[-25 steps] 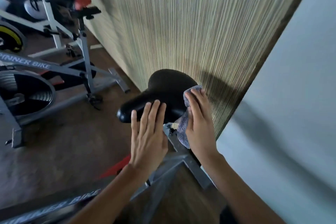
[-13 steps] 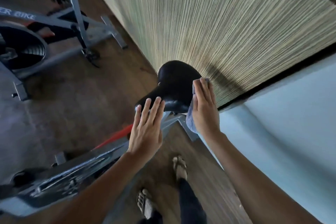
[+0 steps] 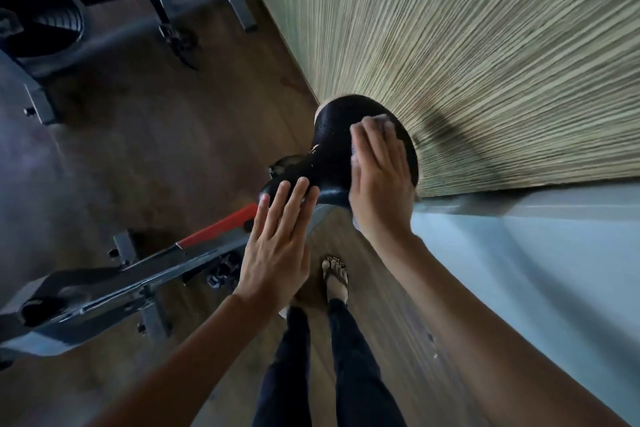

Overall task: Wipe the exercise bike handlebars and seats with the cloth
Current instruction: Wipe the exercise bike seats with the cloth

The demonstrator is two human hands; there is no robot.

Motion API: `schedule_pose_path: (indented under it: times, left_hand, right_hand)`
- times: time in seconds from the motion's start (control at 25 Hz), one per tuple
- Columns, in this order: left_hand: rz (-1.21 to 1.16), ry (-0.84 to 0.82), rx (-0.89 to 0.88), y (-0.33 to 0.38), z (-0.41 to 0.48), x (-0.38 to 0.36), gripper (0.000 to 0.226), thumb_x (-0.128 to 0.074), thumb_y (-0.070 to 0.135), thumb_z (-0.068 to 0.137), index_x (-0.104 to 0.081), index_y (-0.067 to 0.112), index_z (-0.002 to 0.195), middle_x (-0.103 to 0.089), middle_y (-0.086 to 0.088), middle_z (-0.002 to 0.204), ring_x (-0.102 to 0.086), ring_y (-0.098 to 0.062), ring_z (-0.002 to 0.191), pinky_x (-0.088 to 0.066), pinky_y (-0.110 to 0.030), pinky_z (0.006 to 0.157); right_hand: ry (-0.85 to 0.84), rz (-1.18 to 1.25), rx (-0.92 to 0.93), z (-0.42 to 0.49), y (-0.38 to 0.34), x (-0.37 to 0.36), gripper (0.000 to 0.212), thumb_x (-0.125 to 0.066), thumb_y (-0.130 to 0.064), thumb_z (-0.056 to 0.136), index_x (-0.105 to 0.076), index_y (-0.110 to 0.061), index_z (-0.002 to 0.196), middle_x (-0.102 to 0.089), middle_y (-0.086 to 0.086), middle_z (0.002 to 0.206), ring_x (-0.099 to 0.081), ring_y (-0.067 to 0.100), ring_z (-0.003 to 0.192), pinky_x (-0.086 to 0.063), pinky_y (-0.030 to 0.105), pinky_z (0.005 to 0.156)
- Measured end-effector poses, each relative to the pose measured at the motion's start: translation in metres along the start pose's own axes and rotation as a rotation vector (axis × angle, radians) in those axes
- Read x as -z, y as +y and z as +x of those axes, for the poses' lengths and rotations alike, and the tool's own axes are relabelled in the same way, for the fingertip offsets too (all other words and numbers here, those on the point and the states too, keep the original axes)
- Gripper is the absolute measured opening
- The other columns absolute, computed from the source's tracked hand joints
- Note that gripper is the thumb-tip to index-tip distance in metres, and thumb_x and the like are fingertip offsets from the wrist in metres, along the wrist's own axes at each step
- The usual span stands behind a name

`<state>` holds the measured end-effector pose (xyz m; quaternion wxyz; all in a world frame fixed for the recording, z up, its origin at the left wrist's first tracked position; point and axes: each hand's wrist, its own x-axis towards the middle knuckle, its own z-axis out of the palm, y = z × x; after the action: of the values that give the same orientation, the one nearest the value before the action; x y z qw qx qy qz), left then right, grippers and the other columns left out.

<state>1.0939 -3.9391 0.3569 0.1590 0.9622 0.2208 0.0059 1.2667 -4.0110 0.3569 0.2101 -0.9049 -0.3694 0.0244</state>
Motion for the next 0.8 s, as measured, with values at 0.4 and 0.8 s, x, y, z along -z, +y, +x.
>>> schedule_pose_path:
  times: [0.4,0.8]
  left_hand:
    - [-0.103,0.058,0.084,-0.003,-0.009,0.011,0.068,-0.053,0.006,0.09,-0.03,0.003,0.154,-0.026,-0.018,0.162,-0.02,-0.033,0.152,-0.016,-0.047,0.125]
    - [-0.239,0.096,0.199,0.005,-0.026,0.007,0.069,-0.056,-0.001,0.09,-0.029,0.001,0.154,-0.022,-0.016,0.163,-0.014,-0.028,0.154,-0.022,-0.05,0.123]
  right_hand:
    - [-0.075,0.024,0.194,-0.005,-0.014,-0.008,0.043,-0.045,-0.009,0.104,-0.048,-0.009,0.147,-0.043,0.008,0.156,-0.028,0.03,0.151,-0.021,0.042,0.125]
    - [-0.162,0.092,0.293,-0.019,-0.02,-0.006,0.044,-0.048,-0.003,0.101,-0.05,-0.011,0.145,-0.048,0.005,0.152,-0.029,0.027,0.15,-0.019,0.045,0.125]
